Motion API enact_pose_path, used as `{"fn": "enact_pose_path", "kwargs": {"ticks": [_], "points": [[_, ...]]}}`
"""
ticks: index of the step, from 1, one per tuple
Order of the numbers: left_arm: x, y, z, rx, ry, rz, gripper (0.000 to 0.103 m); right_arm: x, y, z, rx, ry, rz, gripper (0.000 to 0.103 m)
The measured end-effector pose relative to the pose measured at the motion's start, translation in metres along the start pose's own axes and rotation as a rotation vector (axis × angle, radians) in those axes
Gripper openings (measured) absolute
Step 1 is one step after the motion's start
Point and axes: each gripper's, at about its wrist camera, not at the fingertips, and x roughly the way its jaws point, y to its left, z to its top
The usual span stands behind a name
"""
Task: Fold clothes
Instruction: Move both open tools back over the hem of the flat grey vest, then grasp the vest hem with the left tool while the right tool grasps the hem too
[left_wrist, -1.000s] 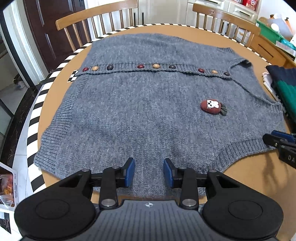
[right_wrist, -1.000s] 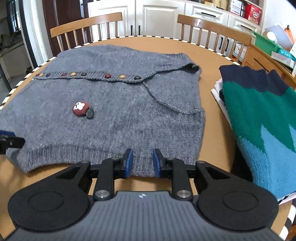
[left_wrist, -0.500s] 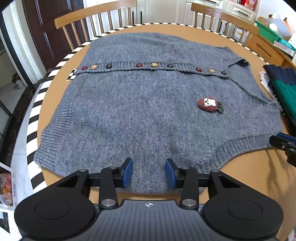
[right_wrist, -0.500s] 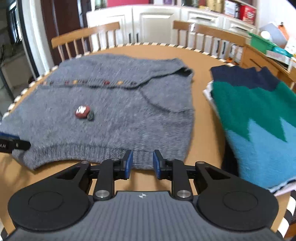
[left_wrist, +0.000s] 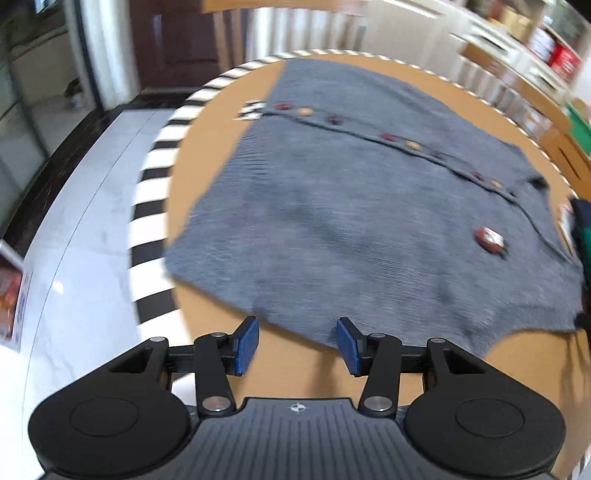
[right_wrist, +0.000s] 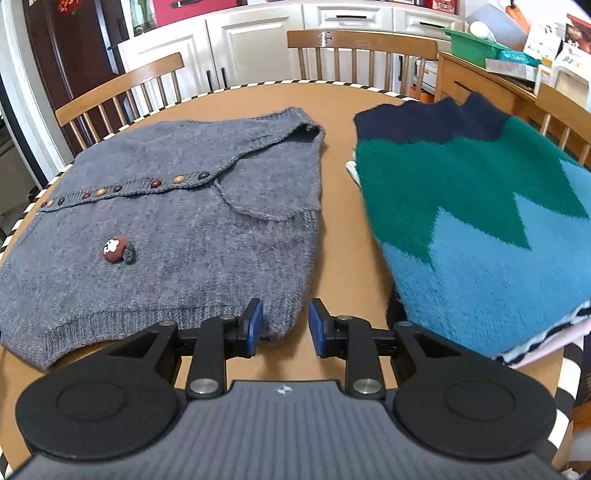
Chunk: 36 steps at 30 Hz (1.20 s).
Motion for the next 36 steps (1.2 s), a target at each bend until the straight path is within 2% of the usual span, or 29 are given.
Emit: {"fn": "enact_pose_path", "kwargs": {"ticks": [10,21,25,28,32,36], "points": [[0.005,0.0,0.006,0.002,0.018,0.018,0.051,0.008,0.004,0.006,-0.011,0.022,-0.008,0.031],[0.002,0.016,0.014,-0.025,0.03,-0.005,0.055,0.014,0.001,0.005,0.039,0.061,0.019,0.032],[0.001,0.032,0.016,-0.079,0.031,-0.024,0.056,0.016,0.0,0.005,0.049,0.068,0.023,0.032],[0.001,0.037,0.019,-0.113,0.031,-0.056,0.057,0.018,-0.001,0.006,0.073,0.077,0.038,0.034],[0.003,0.031,0.022,-0.082,0.04,-0.077,0.059,0.02,-0.001,0.009,0.084,0.096,0.07,0.037],[0.006,0.031,0.021,-0.071,0.042,-0.097,0.063,0.025,-0.014,0.015,0.207,0.123,0.152,0.038]]}}
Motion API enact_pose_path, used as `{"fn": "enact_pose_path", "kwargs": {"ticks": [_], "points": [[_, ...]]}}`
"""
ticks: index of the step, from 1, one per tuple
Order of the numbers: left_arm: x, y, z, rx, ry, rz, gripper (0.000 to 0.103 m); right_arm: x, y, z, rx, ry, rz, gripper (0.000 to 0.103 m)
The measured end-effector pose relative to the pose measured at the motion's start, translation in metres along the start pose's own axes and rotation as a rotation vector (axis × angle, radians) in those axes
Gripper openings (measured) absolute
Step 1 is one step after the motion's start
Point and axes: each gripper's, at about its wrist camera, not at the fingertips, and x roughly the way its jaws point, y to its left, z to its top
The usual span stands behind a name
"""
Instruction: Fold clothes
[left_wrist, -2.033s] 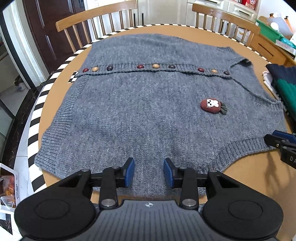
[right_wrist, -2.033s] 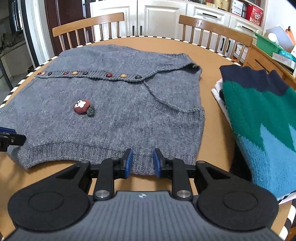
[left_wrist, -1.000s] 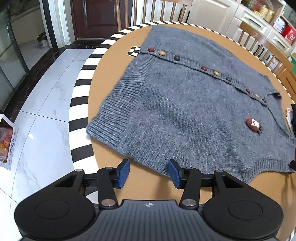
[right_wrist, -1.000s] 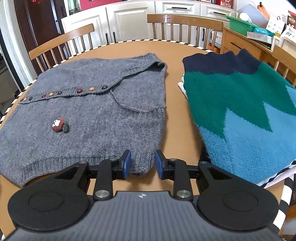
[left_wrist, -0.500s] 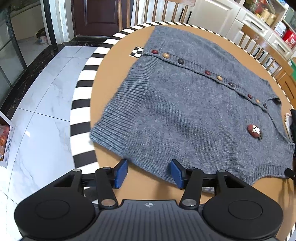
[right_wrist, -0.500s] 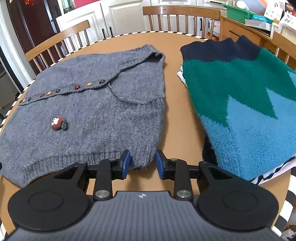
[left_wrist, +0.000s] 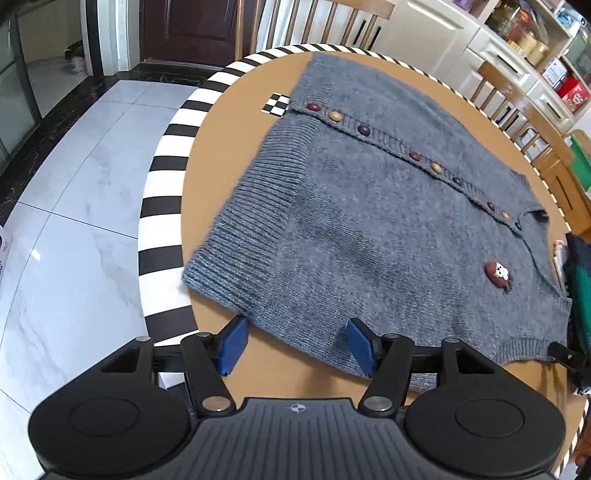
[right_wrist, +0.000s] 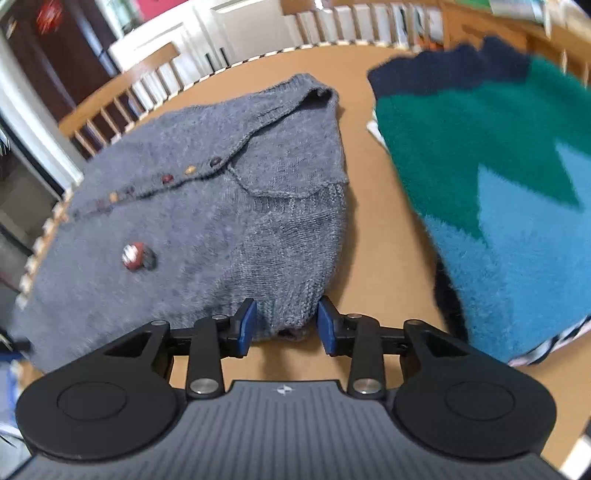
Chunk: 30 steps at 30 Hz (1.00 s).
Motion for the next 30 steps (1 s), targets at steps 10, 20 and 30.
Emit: {"fn": "enact_pose_path", "kwargs": {"ticks": [10,20,30], "points": [[0.004,0.022,0.007,-0.119,-0.019,-0.104,0.063,0.004,-0.006,0.012,0.055,0.017,0.02,0.032],[0.012,0.01,0.013,-0.098,-0.056,-0.071,0.013,0.006,-0.002,0.012,0.023,0.011,-0.014,0.013],[-0.001,-0.008,0.01,0.047,-0.092,-0.01,0.012,-0.004,0.005,0.012,-0.082,0.001,-0.057,0.011]]}}
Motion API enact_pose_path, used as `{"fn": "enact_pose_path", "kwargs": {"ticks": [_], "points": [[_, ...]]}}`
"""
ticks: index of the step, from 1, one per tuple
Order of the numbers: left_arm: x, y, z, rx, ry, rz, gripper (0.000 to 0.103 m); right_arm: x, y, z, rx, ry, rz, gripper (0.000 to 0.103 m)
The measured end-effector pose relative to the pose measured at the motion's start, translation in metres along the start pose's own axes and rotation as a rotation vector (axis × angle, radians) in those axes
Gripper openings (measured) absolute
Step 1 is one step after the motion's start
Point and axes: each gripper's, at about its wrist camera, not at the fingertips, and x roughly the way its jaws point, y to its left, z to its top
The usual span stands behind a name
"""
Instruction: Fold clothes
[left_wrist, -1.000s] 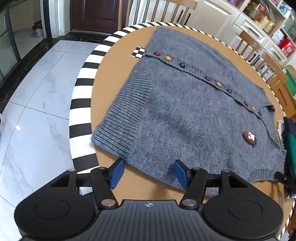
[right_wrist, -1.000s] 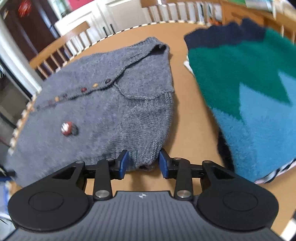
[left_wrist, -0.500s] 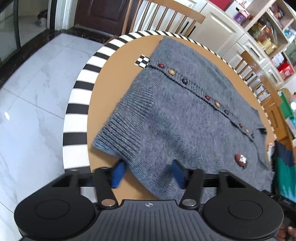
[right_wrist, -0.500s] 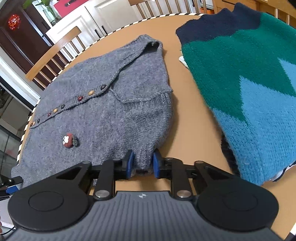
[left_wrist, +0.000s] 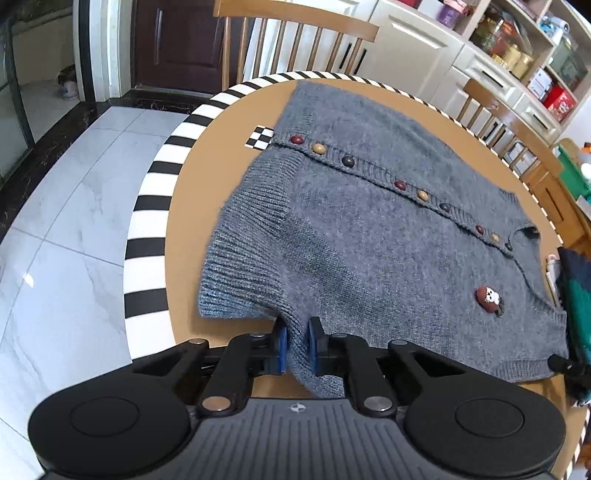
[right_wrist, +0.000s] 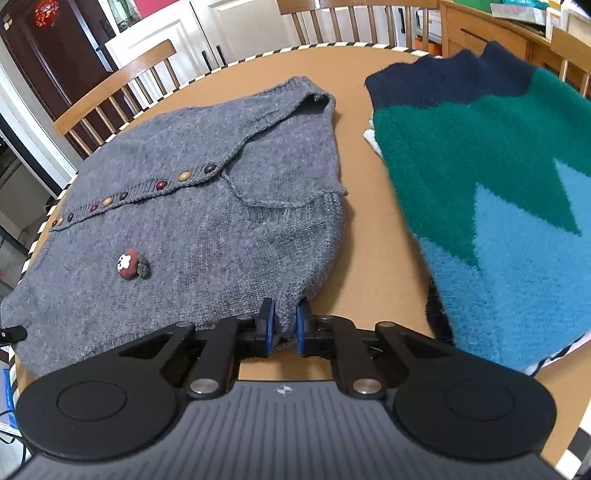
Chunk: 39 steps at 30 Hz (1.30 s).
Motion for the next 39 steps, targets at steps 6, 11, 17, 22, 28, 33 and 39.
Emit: {"fn": "enact_pose_path", "kwargs": {"ticks": [6,11,17,22,28,33,39], "points": [[-0.006,-0.001,-0.003,0.04,0.011,0.008,0.011,-0.006,-0.004,-0.005,-0.023,0.009,-0.021,0.01],[-0.001,0.003,-0.007,0.018,0.027,0.005,0.011,-0.005,-0.008,-0.008,0.075,0.001,0.001,0.016],[0.004,-0.001,-0.005,0.031,0.029,0.013,0.012,-0.009,-0.008,-0.02,0.157,-0.021,0.01,0.036],[0.007,0.002,-0.004,0.018,0.035,0.006,0.012,-0.002,-0.006,-0.019,0.212,-0.052,0.041,0.044],[0.008,0.001,-0.004,0.016,0.031,0.004,0.013,0.009,0.007,-0.018,0.193,-0.107,0.043,0.045],[0.008,-0.001,-0.004,0.03,0.019,0.009,0.011,0.012,0.012,-0.015,0.158,-0.083,0.002,0.01],[-0.003,0.0,-0.005,0.066,0.016,0.018,0.01,-0.004,0.01,-0.014,0.065,-0.044,0.007,0.007]]}}
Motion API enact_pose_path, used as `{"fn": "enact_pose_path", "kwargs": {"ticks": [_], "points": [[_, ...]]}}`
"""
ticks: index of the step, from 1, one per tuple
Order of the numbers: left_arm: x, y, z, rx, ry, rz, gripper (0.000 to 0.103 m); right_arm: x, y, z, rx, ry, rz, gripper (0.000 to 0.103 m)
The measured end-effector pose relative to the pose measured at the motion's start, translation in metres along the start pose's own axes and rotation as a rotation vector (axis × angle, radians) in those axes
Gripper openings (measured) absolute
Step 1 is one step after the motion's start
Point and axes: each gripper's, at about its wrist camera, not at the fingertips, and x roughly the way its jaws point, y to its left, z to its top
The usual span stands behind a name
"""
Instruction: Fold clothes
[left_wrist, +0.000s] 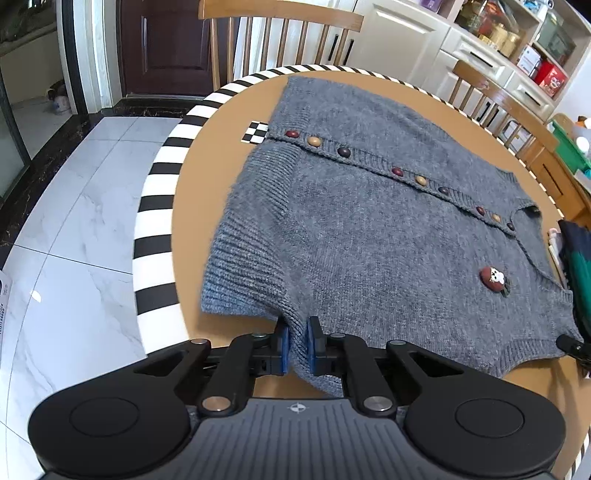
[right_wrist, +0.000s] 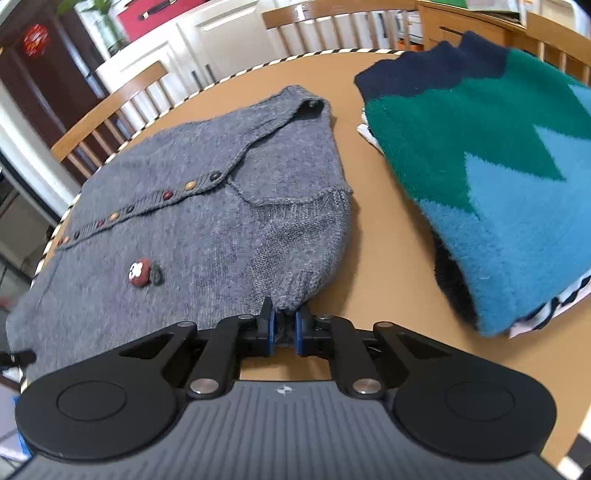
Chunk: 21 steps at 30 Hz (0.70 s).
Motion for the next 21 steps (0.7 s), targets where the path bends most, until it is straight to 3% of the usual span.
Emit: {"fn": "enact_pose_path", "kwargs": {"ticks": [11,16,21], "points": [[-0.047,-0.001,-0.027,0.071,0.07,-0.006,0.01,-0.039,0.003,-0.016,-0.138,0.123,0.024,0.006],[-0.077,0.0,-0.045,0.079,0.117,0.002,0.01,-0.058,-0.002,-0.039,-0.079,0.219,0.042,0.006],[-0.103,-0.005,-0.016,0.032,0.066,-0.032,0.01,-0.089,0.009,-0.011,-0.051,0.149,0.067,0.006]]}}
